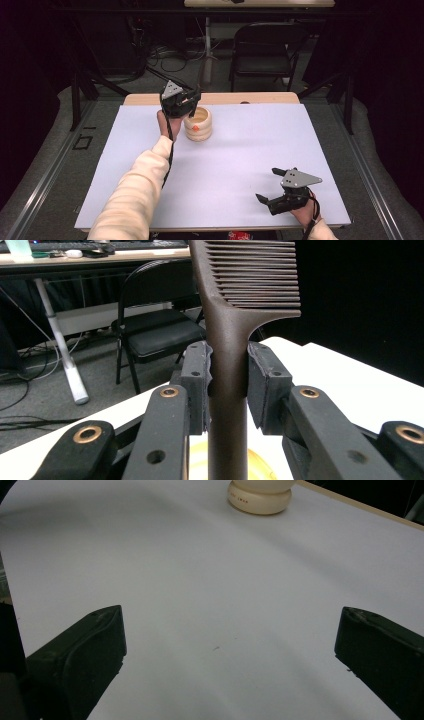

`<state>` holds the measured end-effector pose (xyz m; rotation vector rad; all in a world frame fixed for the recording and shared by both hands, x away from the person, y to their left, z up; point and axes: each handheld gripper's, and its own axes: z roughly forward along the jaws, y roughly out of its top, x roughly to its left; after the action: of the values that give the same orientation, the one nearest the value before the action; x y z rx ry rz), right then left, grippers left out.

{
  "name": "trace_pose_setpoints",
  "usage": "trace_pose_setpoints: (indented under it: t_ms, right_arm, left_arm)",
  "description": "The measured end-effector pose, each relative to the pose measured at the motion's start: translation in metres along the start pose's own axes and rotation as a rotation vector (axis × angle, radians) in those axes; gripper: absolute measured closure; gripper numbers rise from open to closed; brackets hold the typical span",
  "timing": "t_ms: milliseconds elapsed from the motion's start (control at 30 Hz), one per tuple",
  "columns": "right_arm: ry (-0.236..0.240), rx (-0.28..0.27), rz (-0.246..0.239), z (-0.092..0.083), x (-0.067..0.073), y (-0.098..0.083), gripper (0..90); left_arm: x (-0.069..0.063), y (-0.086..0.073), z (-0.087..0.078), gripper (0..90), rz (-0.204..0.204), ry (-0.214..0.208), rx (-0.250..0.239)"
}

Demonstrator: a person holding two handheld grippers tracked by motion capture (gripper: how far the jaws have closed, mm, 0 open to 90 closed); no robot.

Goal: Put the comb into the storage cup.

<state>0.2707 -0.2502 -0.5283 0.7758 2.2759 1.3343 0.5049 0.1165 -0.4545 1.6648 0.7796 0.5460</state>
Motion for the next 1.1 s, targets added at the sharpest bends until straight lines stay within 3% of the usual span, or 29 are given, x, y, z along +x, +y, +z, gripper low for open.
trace_pose_setpoints:
  t_ms: [567,733,1100]
  right_arm:
    - [0.0,-0.001,-0.002,0.0,0.0,0.0,0.0]
    - [0.001,0.001,-0.003,0.0,0.0,0.0,0.0]
    - [0.002,0.0,0.0,0.0,0.0,0.0,0.0]
  left_arm:
    - [0.001,-0.007,0.006,71.9,-0.021,-0.014,0.001]
    - [0.003,-0.008,0.005,71.9,-0.04,-0.004,-0.019]
    - [0.005,-0.011,0.01,72.0,-0.043,-0.01,0.002]
